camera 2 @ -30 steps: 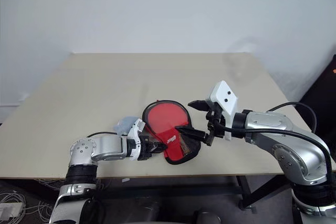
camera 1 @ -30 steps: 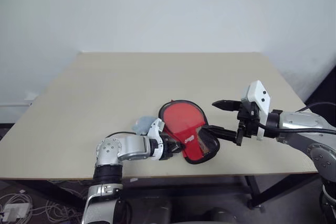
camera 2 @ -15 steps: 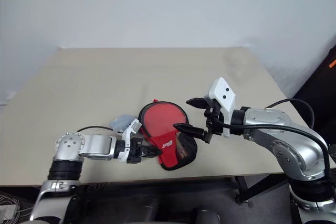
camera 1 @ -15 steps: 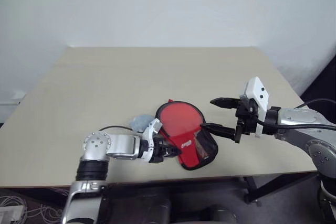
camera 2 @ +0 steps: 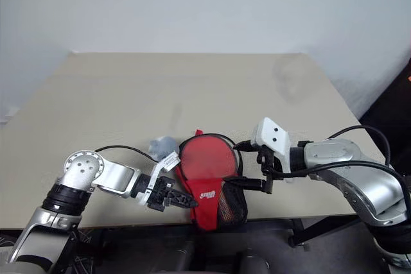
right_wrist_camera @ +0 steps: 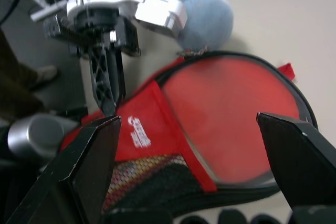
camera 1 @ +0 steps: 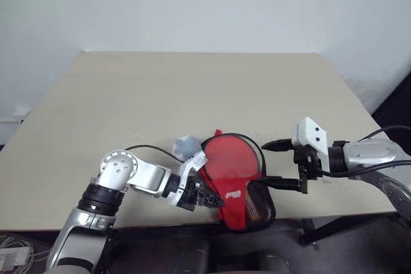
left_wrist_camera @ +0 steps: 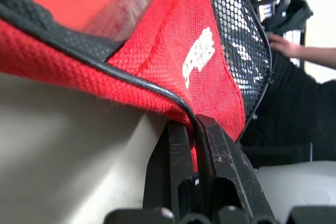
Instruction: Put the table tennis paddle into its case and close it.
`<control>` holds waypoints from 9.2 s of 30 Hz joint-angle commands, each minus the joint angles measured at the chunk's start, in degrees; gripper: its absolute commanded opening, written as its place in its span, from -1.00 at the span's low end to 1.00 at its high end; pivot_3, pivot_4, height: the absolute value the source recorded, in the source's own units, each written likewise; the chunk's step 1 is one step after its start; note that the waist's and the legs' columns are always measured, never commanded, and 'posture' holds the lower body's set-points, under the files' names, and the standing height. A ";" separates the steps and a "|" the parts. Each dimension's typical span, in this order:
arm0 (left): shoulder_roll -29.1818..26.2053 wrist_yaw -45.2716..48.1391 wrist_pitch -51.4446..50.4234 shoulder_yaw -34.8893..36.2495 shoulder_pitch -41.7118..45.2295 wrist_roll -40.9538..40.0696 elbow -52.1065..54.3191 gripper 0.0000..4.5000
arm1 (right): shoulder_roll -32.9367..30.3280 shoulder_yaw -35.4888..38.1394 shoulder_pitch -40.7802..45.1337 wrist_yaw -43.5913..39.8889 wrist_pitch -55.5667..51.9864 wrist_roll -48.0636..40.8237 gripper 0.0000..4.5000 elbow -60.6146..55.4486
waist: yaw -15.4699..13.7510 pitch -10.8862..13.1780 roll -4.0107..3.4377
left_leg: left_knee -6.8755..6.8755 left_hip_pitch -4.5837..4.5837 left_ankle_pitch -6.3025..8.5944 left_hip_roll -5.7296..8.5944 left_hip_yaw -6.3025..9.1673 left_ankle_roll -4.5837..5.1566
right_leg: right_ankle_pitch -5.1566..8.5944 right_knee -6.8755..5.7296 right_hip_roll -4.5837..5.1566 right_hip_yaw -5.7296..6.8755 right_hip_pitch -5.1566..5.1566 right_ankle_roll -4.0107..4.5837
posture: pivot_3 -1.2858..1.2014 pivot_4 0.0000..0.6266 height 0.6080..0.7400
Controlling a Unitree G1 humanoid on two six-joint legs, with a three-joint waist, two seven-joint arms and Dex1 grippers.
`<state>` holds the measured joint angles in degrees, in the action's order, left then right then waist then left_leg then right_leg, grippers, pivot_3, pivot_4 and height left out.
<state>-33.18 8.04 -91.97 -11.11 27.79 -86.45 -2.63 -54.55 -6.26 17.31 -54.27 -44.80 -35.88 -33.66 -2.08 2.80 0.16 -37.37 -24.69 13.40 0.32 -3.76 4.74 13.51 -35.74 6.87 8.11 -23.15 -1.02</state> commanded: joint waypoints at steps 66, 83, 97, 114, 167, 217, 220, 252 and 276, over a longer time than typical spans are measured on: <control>-3.84 39.37 47.85 10.76 -4.82 45.45 -3.57 0.84 | 33.52 -11.17 5.43 19.88 -0.51 17.63 -0.98 15.54 | 0.96 0.00 -0.12 | -0.52 0.11 0.06 -0.16 -1.31 0.08 | -0.71 -0.38 -0.18 -0.95 -0.40 -0.27 | 0.03 -1.00 0.63; -7.87 44.89 41.42 11.07 -15.02 47.67 1.97 0.84 | 37.70 -13.91 2.51 23.02 2.43 22.83 -0.98 22.30 | 2.19 -0.02 -0.16 | -0.67 0.19 -0.02 -0.41 -1.77 -0.03 | -0.73 -1.04 -0.16 -1.28 -0.81 -0.01 | 0.03 -1.00 0.63; -7.03 43.46 37.67 15.41 -15.97 47.02 1.56 -0.58 | 38.16 -15.24 2.51 22.08 2.83 24.34 -1.00 22.63 | 2.26 -0.03 -0.16 | -0.57 0.17 -0.04 -0.45 -1.98 -0.07 | -0.76 -1.08 -0.21 -1.46 -0.97 0.01 | 0.03 -1.00 0.63; -7.20 44.71 41.91 16.91 -2.22 50.06 -8.80 -0.71 | 39.18 -17.33 2.54 20.97 5.63 26.58 -1.00 25.46 | 2.21 -0.04 -0.13 | -0.59 0.14 -0.19 -0.49 -2.03 -0.31 | -0.92 -1.15 -0.24 -1.47 -1.05 0.25 | 0.03 -1.00 0.63; 2.68 47.25 69.25 3.86 21.37 78.21 -46.34 -0.71 | 39.40 -20.55 1.76 19.86 6.52 29.01 -1.00 24.49 | 1.00 -0.11 -0.12 | -0.86 0.04 -0.26 -1.08 -1.86 0.51 | -1.24 -1.15 -0.63 -1.25 -1.04 0.78 | 0.03 -1.00 0.63; 21.25 61.96 92.39 0.85 28.08 87.26 -52.35 -0.41 | 39.48 -20.55 2.28 18.15 7.56 29.86 -1.00 25.36 | 0.18 -0.12 -0.10 | -1.31 -0.86 -0.52 -0.97 -1.87 1.34 | -1.79 -0.99 -0.18 -0.68 -1.40 0.26 | 0.03 -1.00 0.63; 20.85 62.56 90.81 1.20 28.57 86.88 -52.16 0.05 | 39.65 -20.61 2.49 18.00 7.75 29.95 -1.00 25.68 | 0.19 -0.12 -0.10 | -1.33 -0.87 -0.51 -0.96 -1.87 1.43 | -1.79 -0.98 -0.19 -0.68 -1.39 0.25 | 0.03 -1.00 0.63; 7.64 56.01 59.42 12.30 6.60 67.89 -6.45 -1.00 | 29.31 -10.85 3.51 12.84 -6.75 19.98 0.03 3.40 | 1.90 -0.09 -0.16 | -1.35 -0.87 -0.67 -0.93 -1.89 1.20 | -1.70 -0.99 -0.17 -0.96 -1.39 0.14 | 0.03 -1.00 0.63; 8.33 48.01 57.84 10.18 -5.66 65.00 2.73 -1.00 | 28.59 -14.58 13.80 13.83 13.98 31.29 0.83 31.11 | 1.92 -0.08 -0.18 | -1.23 -0.85 -0.70 -0.90 -2.11 1.15 | -1.63 -0.98 -0.18 -0.92 -1.46 0.25 | 0.03 -1.00 0.63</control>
<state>-24.82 56.16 -35.26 -0.96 21.03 -20.57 -1.65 -26.20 -21.33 29.21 -40.85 -32.94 -5.59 -2.96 -0.16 2.72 -0.02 -38.59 -25.54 12.70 -0.58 -5.89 5.89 11.88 -36.73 6.68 7.18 -24.62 -0.77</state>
